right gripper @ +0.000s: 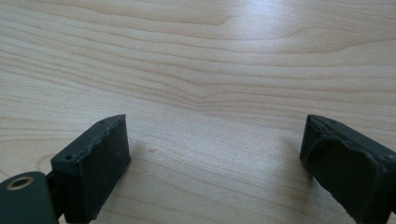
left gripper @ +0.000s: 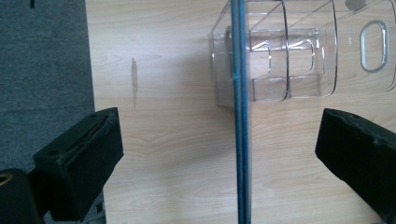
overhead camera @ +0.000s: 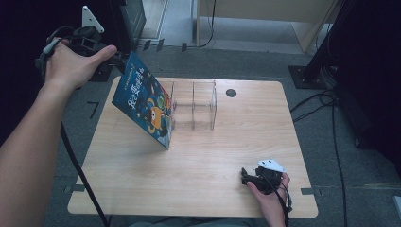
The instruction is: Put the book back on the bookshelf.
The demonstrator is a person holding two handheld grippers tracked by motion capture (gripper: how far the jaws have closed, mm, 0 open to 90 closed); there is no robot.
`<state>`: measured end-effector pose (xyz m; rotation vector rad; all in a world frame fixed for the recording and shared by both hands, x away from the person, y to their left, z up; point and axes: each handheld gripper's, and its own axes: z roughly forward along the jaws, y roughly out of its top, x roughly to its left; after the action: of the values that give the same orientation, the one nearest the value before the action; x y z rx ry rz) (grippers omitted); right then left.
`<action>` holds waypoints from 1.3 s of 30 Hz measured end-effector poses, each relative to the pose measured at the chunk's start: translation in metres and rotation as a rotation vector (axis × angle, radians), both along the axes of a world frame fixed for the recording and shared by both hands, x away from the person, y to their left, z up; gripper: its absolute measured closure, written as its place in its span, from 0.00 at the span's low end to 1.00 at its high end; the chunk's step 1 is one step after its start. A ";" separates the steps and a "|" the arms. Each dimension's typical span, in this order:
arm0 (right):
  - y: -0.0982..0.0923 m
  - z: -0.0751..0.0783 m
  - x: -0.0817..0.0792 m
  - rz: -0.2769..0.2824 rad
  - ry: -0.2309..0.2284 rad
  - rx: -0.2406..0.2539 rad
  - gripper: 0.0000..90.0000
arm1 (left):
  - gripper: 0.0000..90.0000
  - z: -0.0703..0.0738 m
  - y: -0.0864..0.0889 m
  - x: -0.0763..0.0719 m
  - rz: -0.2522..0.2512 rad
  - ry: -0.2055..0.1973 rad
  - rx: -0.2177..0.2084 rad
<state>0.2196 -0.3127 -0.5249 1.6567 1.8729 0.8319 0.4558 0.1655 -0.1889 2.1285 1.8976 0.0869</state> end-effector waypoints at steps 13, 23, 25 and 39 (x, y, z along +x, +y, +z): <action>0.000 0.000 0.000 0.000 0.000 -0.001 0.08 | 0.00 -0.003 0.021 -0.009 0.011 -0.017 -0.029; 0.000 0.000 0.000 0.000 -0.001 0.000 0.08 | 0.00 -0.010 0.034 -0.015 0.013 -0.013 -0.032; 0.000 0.000 0.000 -0.001 -0.001 0.000 0.08 | 0.00 -0.011 0.037 -0.016 0.020 -0.016 -0.030; 0.000 0.000 0.000 0.000 0.000 0.001 0.08 | 0.00 -0.022 0.051 -0.031 0.006 -0.020 0.005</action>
<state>0.2196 -0.3127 -0.5249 1.6570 1.8726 0.8326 0.4245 0.2163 -0.2110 2.1175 1.8943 0.1132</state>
